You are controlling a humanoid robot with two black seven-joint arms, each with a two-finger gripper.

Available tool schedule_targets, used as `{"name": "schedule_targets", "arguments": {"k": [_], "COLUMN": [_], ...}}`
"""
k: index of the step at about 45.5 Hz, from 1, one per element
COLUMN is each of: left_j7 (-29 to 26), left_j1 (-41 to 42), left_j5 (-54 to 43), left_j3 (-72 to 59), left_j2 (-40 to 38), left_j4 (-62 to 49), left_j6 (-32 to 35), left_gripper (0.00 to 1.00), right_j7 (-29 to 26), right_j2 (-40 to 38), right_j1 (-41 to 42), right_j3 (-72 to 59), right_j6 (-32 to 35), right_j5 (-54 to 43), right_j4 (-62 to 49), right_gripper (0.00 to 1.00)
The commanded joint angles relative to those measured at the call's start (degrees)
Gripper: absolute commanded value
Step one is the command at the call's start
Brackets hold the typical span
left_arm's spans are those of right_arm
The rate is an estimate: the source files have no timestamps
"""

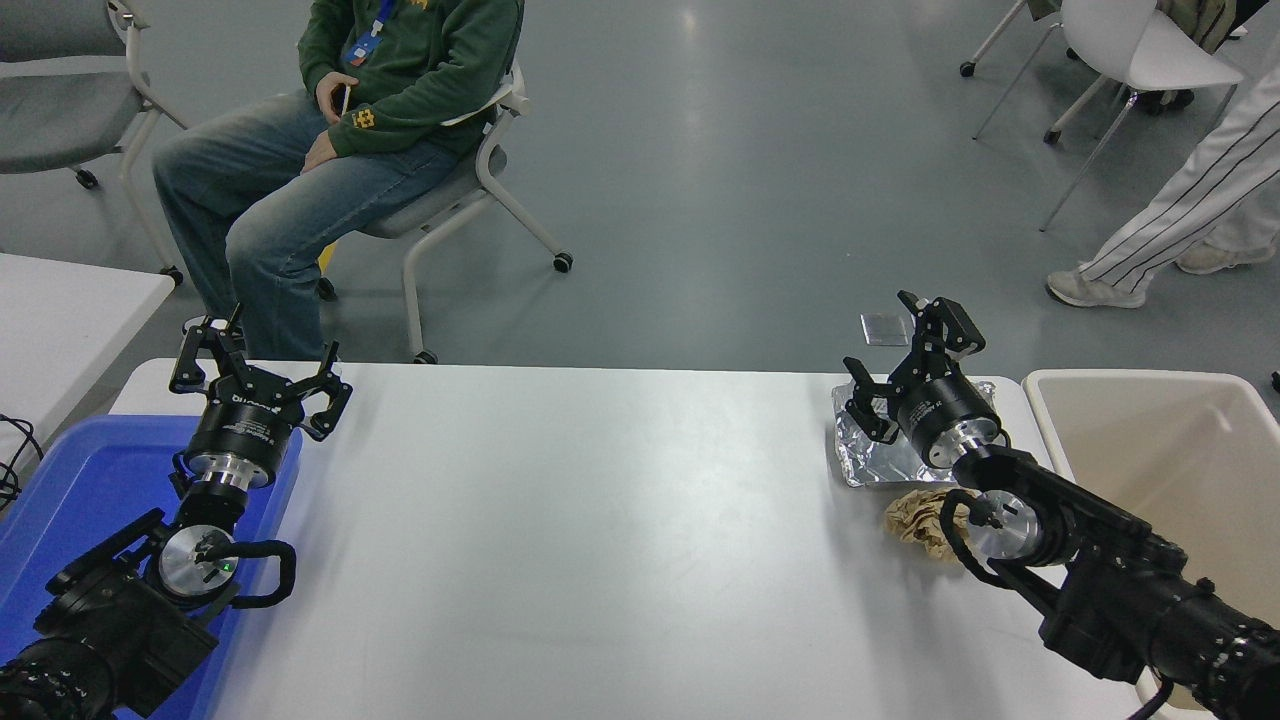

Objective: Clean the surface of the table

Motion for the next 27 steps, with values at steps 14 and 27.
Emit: {"name": "schedule_targets", "arguments": {"k": [14, 27], "left_j7": [0.0, 0.0], "left_j1": [0.0, 0.0], "left_j5": [0.04, 0.04], "left_j3": [0.0, 0.0], "left_j2": [0.0, 0.0], "left_j4": [-0.01, -0.01], "left_j6": [-0.07, -0.07], "left_gripper": [1.0, 1.0], "right_j7": [-0.65, -0.65], "right_j2": [-4.73, -11.06], "right_j1": [5.21, 14.79], "right_j3": [-9.73, -30.47], "right_j6": [-4.07, -6.54], "right_j5": [-21.28, -21.63], "right_j4": [-0.27, -0.44], "right_gripper": [0.98, 0.99]}}
